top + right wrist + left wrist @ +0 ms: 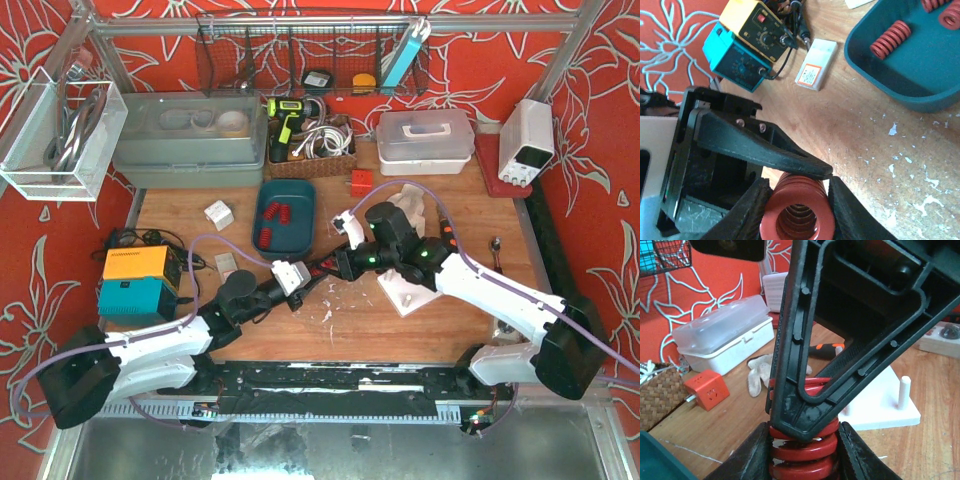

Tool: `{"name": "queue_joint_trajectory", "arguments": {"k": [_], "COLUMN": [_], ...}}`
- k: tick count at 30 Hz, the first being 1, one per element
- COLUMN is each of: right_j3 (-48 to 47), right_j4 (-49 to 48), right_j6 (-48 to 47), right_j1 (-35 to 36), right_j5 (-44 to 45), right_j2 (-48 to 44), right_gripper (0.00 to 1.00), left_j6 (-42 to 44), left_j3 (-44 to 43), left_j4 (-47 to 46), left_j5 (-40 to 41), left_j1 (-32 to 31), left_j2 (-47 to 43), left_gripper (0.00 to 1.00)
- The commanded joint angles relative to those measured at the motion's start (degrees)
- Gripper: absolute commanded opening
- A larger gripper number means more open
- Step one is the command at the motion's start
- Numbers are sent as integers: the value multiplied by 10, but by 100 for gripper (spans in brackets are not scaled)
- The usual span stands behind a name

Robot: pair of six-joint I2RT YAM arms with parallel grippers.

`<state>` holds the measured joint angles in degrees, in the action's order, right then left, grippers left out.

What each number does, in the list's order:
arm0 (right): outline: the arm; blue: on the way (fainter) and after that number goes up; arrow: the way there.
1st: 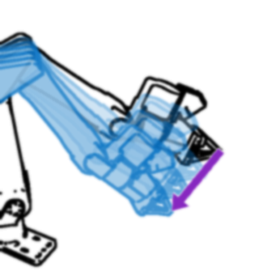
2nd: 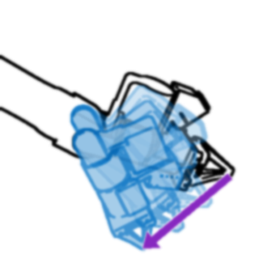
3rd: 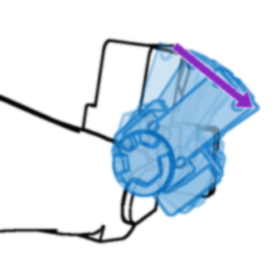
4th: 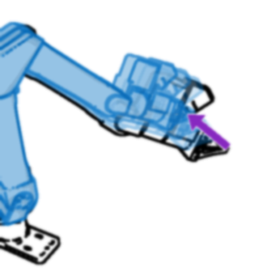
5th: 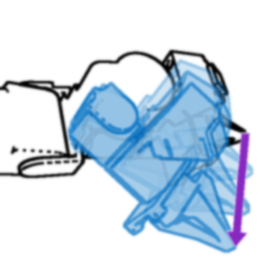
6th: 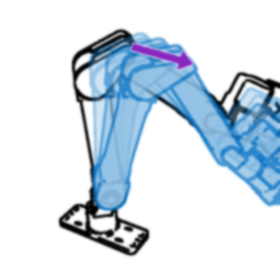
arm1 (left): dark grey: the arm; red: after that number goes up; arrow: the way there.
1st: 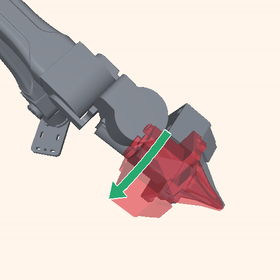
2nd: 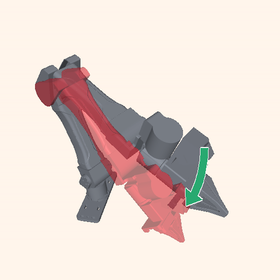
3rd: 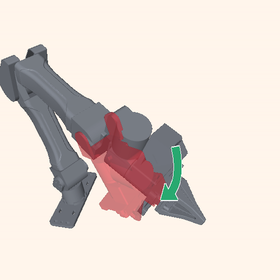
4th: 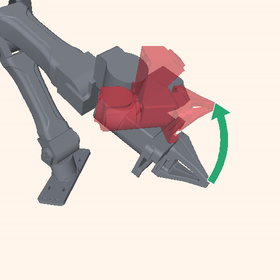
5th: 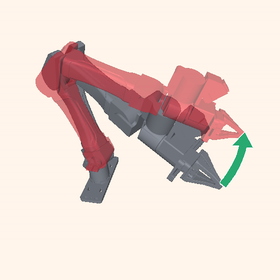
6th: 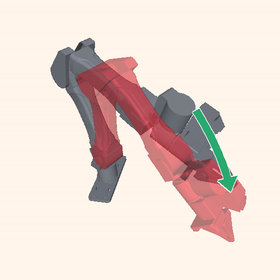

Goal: Install the large spring

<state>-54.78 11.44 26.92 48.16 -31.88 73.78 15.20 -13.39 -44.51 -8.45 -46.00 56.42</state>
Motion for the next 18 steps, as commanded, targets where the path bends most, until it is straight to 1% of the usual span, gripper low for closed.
{"name": "queue_joint_trajectory", "arguments": {"k": [1, 2, 3, 4, 5, 8, 9, 12, 13, 15, 18], "right_j3": [1, 5, 8, 12, 15, 25, 30, 45, 53, 65, 75], "right_j4": [-10, -11, -15, -17, -17, -7, -1, 21, 29, 57, 104], "right_j6": [0, 1, 2, 3, 4, 7, 10, 16, 21, 33, 47], "right_j1": [1, 1, 1, 1, 1, 1, 1, 0, -1, 0, 0], "right_j5": [-10, -4, 4, 14, 25, 97, 127, 246, 282, 384, 501], "right_j2": [3, 1, -2, -9, -16, -39, -49, -79, -90, -113, -142], "right_gripper": [11, 5, 0, 0, 0, 0, 0, 0, 0, 0, 0], "left_j6": [2, 0, -1, -4, -6, -16, -22, -38, -45, -66, -107], "left_j3": [-6, -6, -5, -4, -3, 2, 5, 12, 14, 16, 22], "left_j4": [-46, -43, -40, -37, -33, -20, -17, -7, 0, 13, 31], "left_j5": [38, 49, 60, 70, 80, 99, 111, 132, 141, 165, 207], "left_j1": [-6, -6, -6, -6, -6, -6, -6, -6, -6, -6, -6], "left_j2": [-7, -8, -9, -10, -12, -20, -23, -26, -26, -26, -24], "left_gripper": [15, 25, 37, 47, 55, 69, 79, 97, 100, 100, 100]}}
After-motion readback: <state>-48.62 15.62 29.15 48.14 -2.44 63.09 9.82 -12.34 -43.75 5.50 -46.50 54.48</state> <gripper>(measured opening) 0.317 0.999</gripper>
